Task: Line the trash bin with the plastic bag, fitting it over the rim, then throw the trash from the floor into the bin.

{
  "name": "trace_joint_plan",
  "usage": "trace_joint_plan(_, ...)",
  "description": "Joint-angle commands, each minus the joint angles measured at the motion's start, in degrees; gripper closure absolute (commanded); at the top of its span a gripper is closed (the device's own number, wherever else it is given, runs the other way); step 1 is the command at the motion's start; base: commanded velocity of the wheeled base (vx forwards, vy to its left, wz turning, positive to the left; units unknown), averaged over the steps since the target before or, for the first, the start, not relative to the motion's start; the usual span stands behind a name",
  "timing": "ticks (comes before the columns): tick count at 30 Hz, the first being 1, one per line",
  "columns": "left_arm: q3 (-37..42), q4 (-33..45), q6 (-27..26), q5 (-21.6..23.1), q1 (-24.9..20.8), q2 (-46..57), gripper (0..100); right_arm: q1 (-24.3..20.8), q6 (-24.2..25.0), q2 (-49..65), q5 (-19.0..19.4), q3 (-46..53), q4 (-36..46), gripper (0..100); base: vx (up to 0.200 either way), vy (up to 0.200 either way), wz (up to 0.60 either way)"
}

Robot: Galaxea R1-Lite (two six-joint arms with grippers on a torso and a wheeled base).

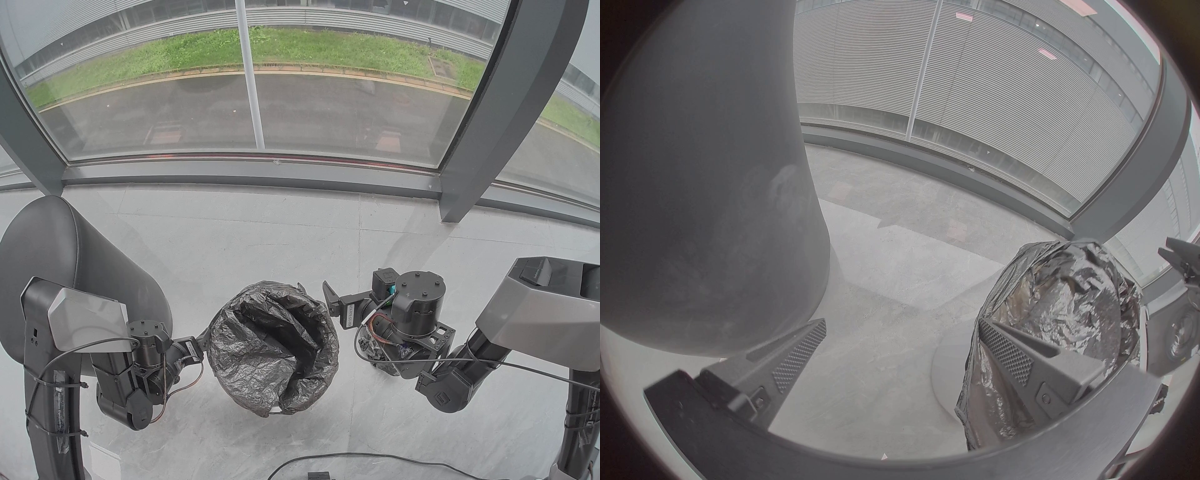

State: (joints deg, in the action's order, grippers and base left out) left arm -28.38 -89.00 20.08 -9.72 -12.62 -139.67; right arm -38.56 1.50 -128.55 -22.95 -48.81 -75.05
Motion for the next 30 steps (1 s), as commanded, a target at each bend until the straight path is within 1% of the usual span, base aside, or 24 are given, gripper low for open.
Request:
trace_joint_plan(1,-0.8,0.0,0.0,0.0,0.0,-3.2,0,0.0,-0.1,-0.3,0.0,0.0,-0.4,0,0.0,0.0,0.0)
trace_joint_plan(15,-3.1,0.0,0.2,0.0,-0.1,-8.9,0,0.0,-0.1,-0.3,0.0,-0.1,-0.4,0,0.0,0.0,0.0)
trace_joint_plan(22,-3.1,-0.1,0.5,0.0,0.4,-8.3,0,0.0,-0.2,-0.3,0.0,-0.1,-0.5,0,0.0,0.0,0.0)
trace_joint_plan(23,-2.4,-0.1,0.5,-0.3,1.8,-5.5,0,0.0,-0.2,-0.3,0.0,-0.1,-0.5,0,0.0,0.0,0.0)
trace_joint_plan(27,1.0,0.0,1.0,-0.5,4.2,1.8,0,0.0,-0.2,-0.3,0.0,-0.1,-0.5,0,0.0,0.0,0.0)
trace_joint_plan(29,2.7,0.0,2.1,-0.5,4.3,5.1,0,0.0,-0.2,-0.3,0.0,-0.1,-0.5,0,0.0,0.0,0.0)
trace_joint_plan(30,5.2,0.0,3.5,-0.4,3.9,9.5,0,0.0,-0.2,-0.3,0.0,-0.1,-0.6,0,0.0,0.0,0.0)
